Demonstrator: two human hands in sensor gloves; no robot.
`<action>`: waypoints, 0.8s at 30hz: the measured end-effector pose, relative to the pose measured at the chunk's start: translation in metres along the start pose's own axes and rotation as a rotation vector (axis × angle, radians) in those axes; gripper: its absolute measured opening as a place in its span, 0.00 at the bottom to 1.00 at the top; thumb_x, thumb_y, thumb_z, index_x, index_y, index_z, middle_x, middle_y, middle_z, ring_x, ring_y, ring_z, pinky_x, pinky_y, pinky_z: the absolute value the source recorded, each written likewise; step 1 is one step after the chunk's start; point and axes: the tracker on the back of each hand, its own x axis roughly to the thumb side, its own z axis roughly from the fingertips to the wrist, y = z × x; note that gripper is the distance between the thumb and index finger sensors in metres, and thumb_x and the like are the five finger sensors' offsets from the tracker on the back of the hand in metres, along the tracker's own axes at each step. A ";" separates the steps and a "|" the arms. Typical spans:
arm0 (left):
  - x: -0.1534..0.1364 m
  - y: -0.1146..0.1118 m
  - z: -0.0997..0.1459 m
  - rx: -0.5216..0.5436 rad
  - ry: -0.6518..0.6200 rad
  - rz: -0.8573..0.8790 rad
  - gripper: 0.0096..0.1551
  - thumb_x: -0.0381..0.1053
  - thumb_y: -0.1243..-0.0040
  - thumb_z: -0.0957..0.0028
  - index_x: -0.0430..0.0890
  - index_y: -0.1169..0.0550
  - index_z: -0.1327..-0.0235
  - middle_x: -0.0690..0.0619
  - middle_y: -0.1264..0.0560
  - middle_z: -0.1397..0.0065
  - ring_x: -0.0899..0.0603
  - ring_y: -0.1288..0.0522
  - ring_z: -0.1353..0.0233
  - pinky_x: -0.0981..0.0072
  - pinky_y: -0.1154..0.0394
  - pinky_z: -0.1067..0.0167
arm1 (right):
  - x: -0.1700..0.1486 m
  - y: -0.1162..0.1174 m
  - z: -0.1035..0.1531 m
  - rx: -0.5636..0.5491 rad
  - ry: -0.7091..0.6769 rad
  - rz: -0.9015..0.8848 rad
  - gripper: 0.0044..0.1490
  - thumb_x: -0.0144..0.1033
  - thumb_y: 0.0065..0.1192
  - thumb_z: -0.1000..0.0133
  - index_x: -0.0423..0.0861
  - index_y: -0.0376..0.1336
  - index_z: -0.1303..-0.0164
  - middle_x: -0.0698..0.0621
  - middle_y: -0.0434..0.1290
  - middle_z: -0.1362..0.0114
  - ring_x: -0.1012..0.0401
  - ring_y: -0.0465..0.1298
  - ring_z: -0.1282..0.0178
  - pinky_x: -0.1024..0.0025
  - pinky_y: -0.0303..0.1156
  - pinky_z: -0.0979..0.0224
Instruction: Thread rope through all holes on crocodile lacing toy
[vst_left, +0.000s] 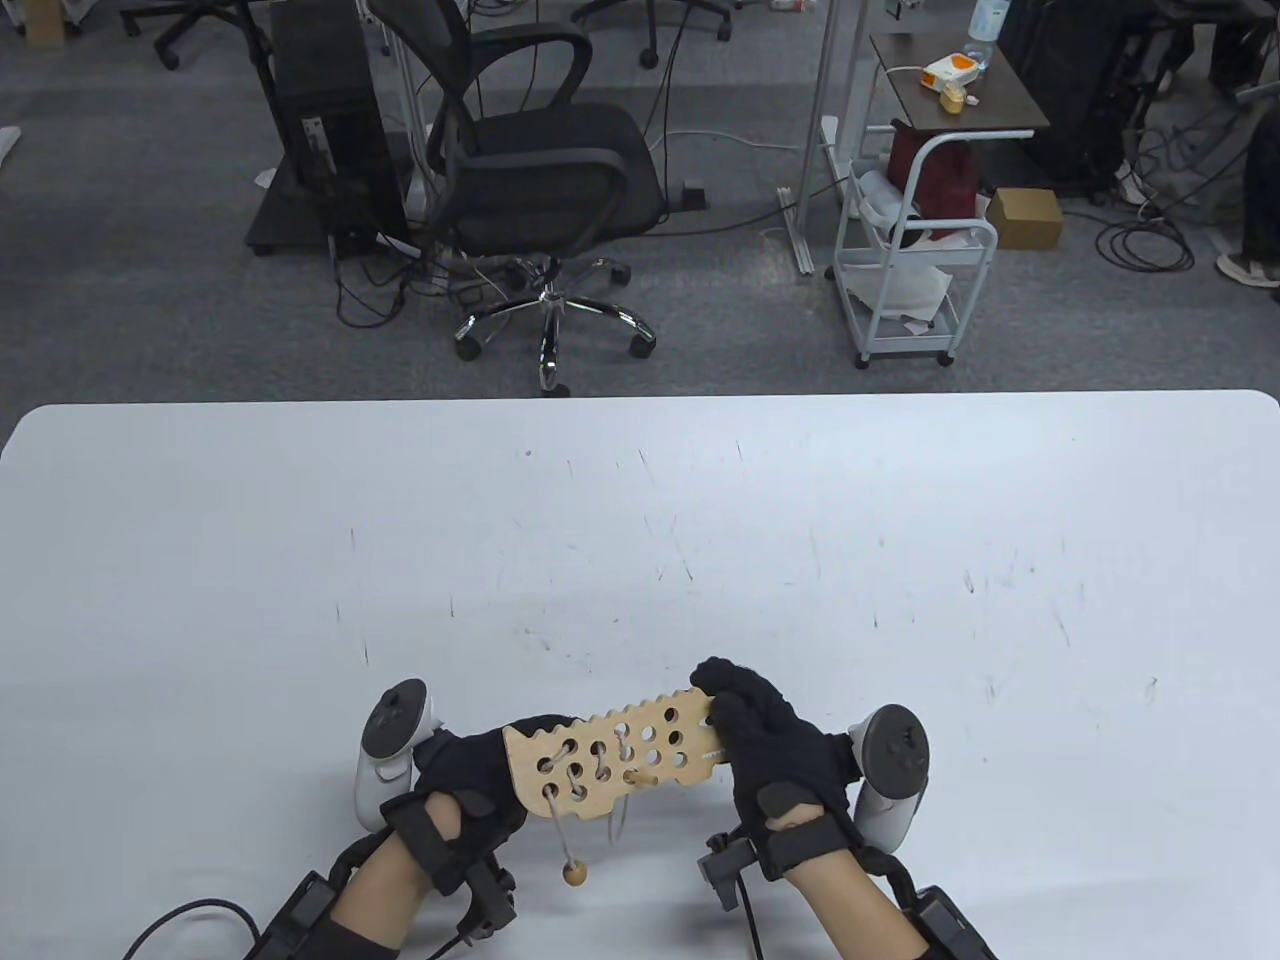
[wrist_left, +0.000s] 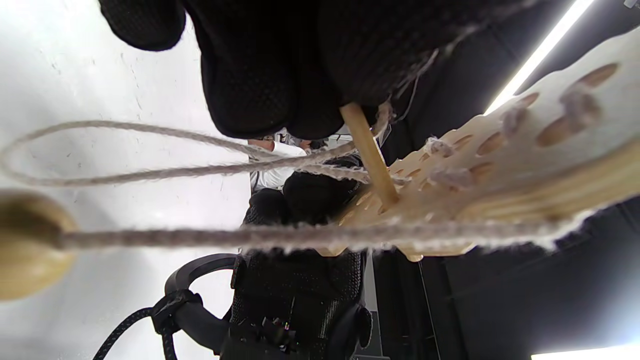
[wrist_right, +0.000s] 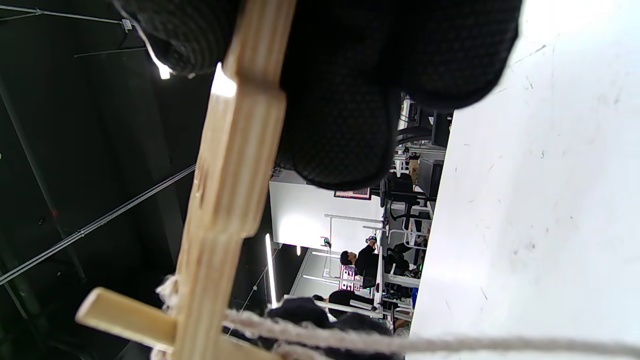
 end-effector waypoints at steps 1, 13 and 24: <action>0.000 -0.001 0.000 -0.008 0.000 0.000 0.24 0.46 0.32 0.53 0.56 0.17 0.41 0.51 0.17 0.37 0.43 0.18 0.38 0.39 0.33 0.29 | 0.000 0.000 0.000 -0.004 0.000 -0.002 0.32 0.43 0.59 0.47 0.40 0.64 0.35 0.48 0.82 0.43 0.54 0.86 0.53 0.57 0.76 0.47; 0.000 -0.007 -0.001 -0.060 -0.012 0.063 0.26 0.48 0.36 0.51 0.58 0.19 0.37 0.52 0.17 0.33 0.43 0.18 0.36 0.41 0.33 0.29 | -0.003 0.001 -0.003 -0.001 -0.013 0.069 0.32 0.44 0.59 0.47 0.41 0.64 0.36 0.49 0.83 0.44 0.54 0.86 0.53 0.57 0.77 0.48; 0.000 -0.011 -0.001 -0.097 -0.018 0.162 0.30 0.49 0.38 0.50 0.60 0.25 0.31 0.53 0.18 0.31 0.44 0.18 0.34 0.42 0.32 0.28 | -0.001 0.001 -0.007 0.015 -0.055 0.255 0.32 0.46 0.58 0.48 0.41 0.65 0.39 0.49 0.84 0.46 0.54 0.86 0.55 0.56 0.77 0.48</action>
